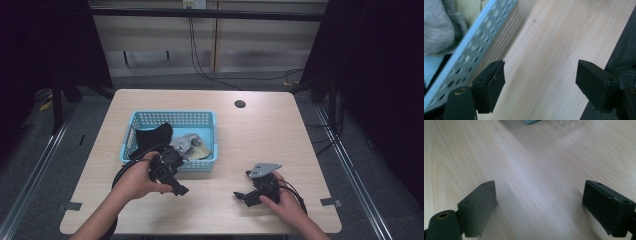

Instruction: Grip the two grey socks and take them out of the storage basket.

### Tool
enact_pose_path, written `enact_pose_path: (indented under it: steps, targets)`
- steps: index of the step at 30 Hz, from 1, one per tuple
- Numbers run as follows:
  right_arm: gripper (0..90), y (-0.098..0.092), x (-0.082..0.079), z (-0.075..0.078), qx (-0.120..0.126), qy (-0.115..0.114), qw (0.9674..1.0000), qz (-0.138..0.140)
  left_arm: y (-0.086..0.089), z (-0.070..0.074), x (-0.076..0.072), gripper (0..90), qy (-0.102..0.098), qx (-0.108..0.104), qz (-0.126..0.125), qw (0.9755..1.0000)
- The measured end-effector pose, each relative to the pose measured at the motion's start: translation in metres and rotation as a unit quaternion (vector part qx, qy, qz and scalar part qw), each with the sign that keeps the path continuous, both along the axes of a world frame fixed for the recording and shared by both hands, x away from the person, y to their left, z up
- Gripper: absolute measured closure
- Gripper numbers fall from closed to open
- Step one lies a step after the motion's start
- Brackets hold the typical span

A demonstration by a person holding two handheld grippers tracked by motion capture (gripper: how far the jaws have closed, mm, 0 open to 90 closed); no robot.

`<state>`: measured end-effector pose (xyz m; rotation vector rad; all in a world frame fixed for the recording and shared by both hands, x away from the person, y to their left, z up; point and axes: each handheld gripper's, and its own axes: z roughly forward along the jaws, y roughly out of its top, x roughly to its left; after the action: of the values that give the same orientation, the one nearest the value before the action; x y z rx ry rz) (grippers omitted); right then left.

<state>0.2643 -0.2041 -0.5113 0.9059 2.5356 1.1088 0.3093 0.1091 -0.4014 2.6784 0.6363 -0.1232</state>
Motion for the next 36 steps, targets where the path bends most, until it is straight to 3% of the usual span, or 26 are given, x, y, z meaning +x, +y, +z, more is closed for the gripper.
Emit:
enact_pose_path:
  steps: [7,15,23,28,33,36]
  targets:
    - [11.6,0.0,0.0,0.0,-0.002,0.0,1.0,0.0,0.0,0.018,0.015,22.8,0.0,-0.007,0.002,1.0]
    - [11.6,0.0,0.0,0.0,0.001,-0.001,1.0,0.0,-0.003,0.033,0.035,22.9,-0.012,-0.002,0.025,0.9996]
    - [11.6,0.0,0.0,0.0,0.0,-0.001,1.0,-0.001,-0.004,0.03,0.059,22.9,-0.016,0.005,0.052,0.9985]
    - [11.6,0.0,0.0,0.0,-0.002,-0.001,1.0,-0.001,-0.003,0.027,0.077,22.9,-0.023,0.005,0.08,0.9965]
    - [11.6,0.0,0.0,0.0,0.0,-0.001,1.0,0.0,-0.005,0.017,0.092,22.7,-0.027,0.016,0.091,0.9954]
    - [11.6,0.0,0.0,0.0,0.0,-0.001,1.0,0.0,-0.007,0.012,0.1,22.7,-0.035,0.01,0.109,0.9934]
